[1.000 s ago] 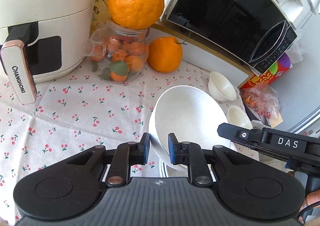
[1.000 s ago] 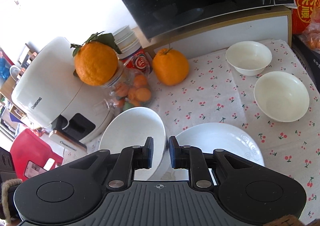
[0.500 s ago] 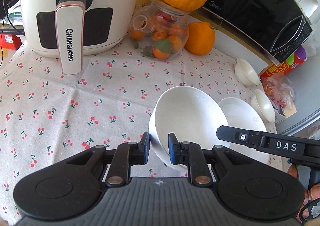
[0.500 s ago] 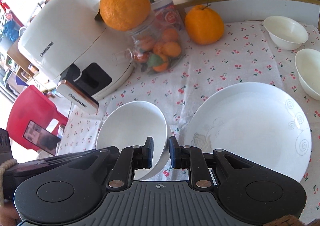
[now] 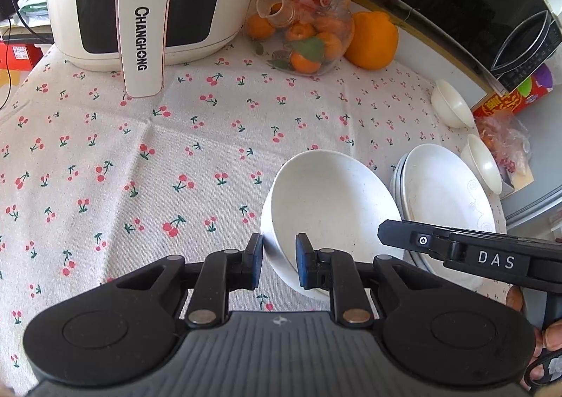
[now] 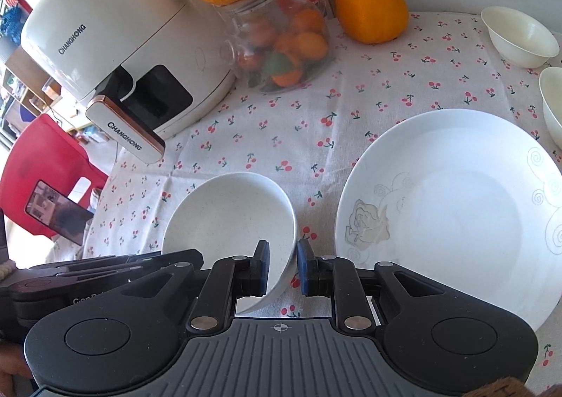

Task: Organize plates and bowls
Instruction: 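Lift the white bowl with both grippers and carry it beside the plate stack, then lower the white bowl onto the table and open both grippers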

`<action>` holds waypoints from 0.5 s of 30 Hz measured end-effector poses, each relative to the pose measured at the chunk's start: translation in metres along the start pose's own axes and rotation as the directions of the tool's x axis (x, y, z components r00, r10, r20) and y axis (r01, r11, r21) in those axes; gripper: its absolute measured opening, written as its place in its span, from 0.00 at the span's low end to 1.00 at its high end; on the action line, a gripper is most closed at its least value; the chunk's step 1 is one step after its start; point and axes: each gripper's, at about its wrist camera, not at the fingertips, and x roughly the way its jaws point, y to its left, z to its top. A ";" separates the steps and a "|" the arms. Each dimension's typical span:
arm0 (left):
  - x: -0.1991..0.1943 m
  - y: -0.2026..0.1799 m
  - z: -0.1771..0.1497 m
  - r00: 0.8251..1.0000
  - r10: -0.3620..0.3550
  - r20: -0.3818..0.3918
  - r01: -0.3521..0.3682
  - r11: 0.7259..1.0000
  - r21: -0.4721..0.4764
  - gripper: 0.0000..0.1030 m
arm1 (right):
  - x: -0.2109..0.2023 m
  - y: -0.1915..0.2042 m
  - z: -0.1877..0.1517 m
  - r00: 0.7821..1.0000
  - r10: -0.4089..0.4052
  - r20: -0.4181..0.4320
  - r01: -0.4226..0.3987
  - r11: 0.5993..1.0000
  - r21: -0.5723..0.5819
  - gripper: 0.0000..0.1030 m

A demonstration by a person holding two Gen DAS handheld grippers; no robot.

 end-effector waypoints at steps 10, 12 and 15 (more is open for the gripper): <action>0.004 -0.004 0.001 1.000 0.007 -0.012 -0.006 1.000 0.010 0.25 | 0.004 -0.001 -0.001 1.000 0.002 -0.015 -0.002 1.000 -0.001 0.18; 0.002 -0.005 0.001 1.000 0.012 -0.002 -0.012 1.000 0.016 0.28 | 0.006 -0.001 -0.001 1.000 0.001 -0.021 -0.001 1.000 -0.001 0.18; -0.001 -0.005 0.003 1.000 0.019 0.013 -0.019 1.000 0.022 0.40 | 0.006 -0.002 0.000 1.000 0.000 -0.021 0.000 1.000 -0.005 0.25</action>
